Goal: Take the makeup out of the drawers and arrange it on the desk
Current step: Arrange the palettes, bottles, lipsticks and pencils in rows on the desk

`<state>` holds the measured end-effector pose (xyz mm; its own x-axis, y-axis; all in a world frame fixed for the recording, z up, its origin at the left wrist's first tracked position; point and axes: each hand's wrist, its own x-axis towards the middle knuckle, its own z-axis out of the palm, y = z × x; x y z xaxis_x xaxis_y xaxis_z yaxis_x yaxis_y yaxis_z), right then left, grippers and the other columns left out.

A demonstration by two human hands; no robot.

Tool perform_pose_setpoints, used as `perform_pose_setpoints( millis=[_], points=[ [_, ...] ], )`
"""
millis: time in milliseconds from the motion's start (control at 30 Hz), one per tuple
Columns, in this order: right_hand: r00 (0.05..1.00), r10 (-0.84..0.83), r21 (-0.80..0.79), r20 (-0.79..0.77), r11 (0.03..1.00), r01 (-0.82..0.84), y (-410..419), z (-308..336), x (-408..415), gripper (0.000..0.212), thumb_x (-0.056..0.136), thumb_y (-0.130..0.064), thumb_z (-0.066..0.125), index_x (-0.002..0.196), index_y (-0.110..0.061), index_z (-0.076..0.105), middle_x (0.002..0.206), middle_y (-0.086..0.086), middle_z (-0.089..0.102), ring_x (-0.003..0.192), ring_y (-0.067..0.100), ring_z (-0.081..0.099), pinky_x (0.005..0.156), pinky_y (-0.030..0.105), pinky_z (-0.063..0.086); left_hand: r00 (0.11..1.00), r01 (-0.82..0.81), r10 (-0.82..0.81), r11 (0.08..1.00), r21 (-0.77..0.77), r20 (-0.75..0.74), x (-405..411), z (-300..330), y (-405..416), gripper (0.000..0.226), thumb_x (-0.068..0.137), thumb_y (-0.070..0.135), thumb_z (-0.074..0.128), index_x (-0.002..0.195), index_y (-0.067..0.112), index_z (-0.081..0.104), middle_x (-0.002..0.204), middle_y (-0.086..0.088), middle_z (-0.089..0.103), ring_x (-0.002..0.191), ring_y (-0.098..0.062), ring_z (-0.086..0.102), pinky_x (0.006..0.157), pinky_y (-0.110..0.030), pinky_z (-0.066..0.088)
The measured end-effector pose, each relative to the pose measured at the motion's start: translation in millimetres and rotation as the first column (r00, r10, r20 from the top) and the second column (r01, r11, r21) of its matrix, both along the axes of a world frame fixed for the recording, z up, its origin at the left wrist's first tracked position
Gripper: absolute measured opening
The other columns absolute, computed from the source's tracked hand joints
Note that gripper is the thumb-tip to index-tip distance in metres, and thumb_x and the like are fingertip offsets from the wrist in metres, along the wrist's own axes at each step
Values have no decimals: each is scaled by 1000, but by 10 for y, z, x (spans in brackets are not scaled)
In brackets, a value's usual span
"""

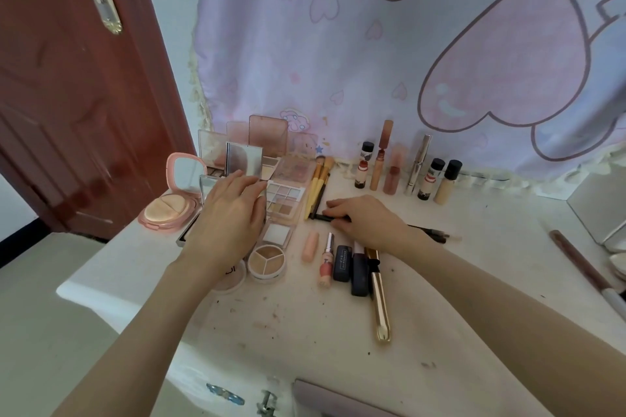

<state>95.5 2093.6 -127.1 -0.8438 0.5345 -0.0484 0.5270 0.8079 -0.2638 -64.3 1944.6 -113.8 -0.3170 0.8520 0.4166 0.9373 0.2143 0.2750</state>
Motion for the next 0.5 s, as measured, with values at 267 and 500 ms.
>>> perform_pose_setpoints(
  millis=[267, 500],
  points=[
    [999, -20, 15, 28, 1000, 20, 66, -6, 170, 37, 97, -16, 43, 132, -19, 52, 145, -3, 43, 128, 19, 45, 109, 34, 32, 1000, -17, 17, 999, -27, -15, 20, 10, 3, 33, 94, 8, 46, 124, 1, 55, 129, -17, 54, 130, -34, 37, 108, -43, 26],
    [993, -80, 20, -84, 996, 82, 64, 5, 94, 36, 96, -24, 43, 131, -17, 52, 125, 5, 60, 111, 22, 57, 91, 32, 45, 999, -23, 22, 999, -24, -24, 36, 24, 17, 33, 94, 11, 45, 124, 1, 55, 129, -16, 54, 131, -33, 36, 108, -42, 24]
  ],
)
